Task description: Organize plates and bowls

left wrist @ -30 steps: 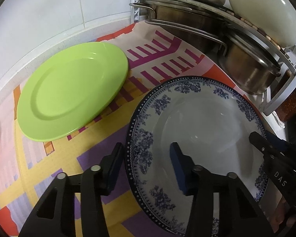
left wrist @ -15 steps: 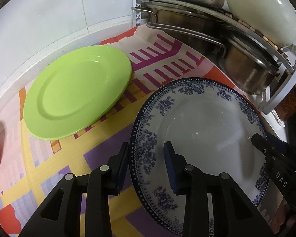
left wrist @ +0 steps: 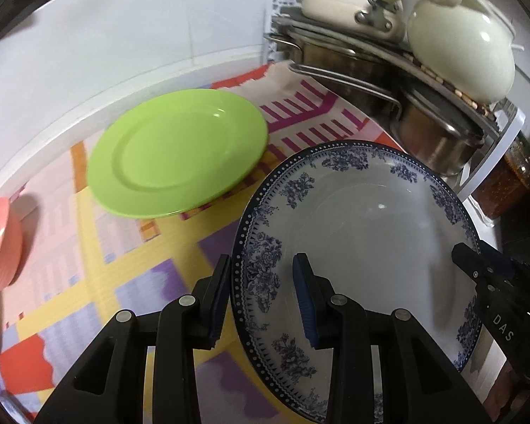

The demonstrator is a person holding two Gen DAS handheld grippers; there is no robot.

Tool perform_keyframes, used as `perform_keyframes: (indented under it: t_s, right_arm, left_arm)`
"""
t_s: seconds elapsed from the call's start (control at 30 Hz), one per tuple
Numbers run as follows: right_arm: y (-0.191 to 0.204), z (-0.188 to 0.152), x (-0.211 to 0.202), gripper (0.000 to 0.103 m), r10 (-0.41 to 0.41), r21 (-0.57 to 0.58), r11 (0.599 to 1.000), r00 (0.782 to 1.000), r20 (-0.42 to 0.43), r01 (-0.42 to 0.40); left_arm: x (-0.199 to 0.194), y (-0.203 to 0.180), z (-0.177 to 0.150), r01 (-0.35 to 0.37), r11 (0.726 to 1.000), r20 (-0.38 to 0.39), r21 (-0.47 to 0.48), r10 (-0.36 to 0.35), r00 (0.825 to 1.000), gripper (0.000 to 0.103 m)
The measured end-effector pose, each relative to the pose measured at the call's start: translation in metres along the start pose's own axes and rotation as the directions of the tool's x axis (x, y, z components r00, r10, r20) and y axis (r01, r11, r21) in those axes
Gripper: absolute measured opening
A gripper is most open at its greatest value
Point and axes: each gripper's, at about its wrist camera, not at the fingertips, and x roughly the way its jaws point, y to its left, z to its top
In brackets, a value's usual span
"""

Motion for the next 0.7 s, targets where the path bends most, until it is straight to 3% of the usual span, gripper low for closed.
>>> perform_keyframes:
  t_s: [0.7]
  right_arm:
    - [0.084, -0.018, -0.068, 0.037, 0.117, -0.125, 0.986, 0.992, 0.056, -0.109]
  left_arm:
    - [-0.094, 0.091, -0.044, -0.083, 0.984, 0.106, -0.158, 0.101, 0.989, 0.034]
